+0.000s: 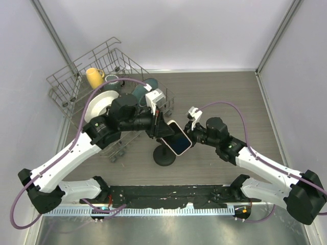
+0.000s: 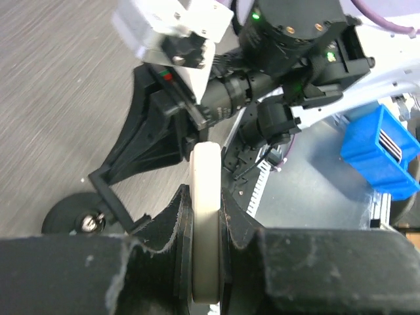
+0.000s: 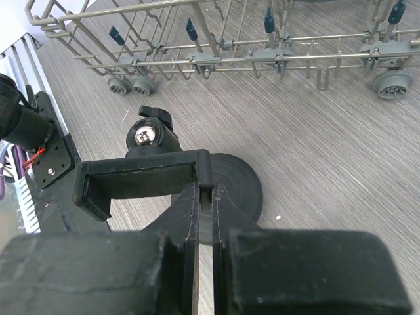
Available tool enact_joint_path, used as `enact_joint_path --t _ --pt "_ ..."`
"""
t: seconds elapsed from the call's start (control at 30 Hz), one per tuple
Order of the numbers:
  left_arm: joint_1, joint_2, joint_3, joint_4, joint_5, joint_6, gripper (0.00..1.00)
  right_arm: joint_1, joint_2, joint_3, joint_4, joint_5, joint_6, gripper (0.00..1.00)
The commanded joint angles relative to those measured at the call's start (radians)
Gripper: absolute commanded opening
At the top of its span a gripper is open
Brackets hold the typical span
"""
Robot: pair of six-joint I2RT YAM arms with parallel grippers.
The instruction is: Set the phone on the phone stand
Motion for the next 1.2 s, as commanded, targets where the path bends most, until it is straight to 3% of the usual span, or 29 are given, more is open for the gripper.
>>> enact_joint_path --t 0.0,0.33,0.5,0.8,1.17 --pt "-0.003 -0.046 -0.066 0.341 0.216 0.135 0.0 0.004 -0.024 0.021 0.092 -0.008 -0.005 0.01" --pt "-0.003 0.021 -0.045 0.142 0.438 0.548 0.0 -0.005 -0.008 0.057 0.031 -0.132 -0.174 0.01" --pt "-0.003 0.118 0.04 -0.004 0.422 0.704 0.0 -0.039 0.012 0.054 0.058 -0.198 -0.196 0.01" --pt "-0.003 0.194 0.089 -0.024 0.346 0.795 0.0 -0.054 0.042 0.062 0.069 -0.245 -0.202 0.01" --pt "-0.003 0.288 0.175 -0.101 0.428 0.833 0.0 -0.073 0.058 0.071 0.055 -0.296 -0.212 0.01"
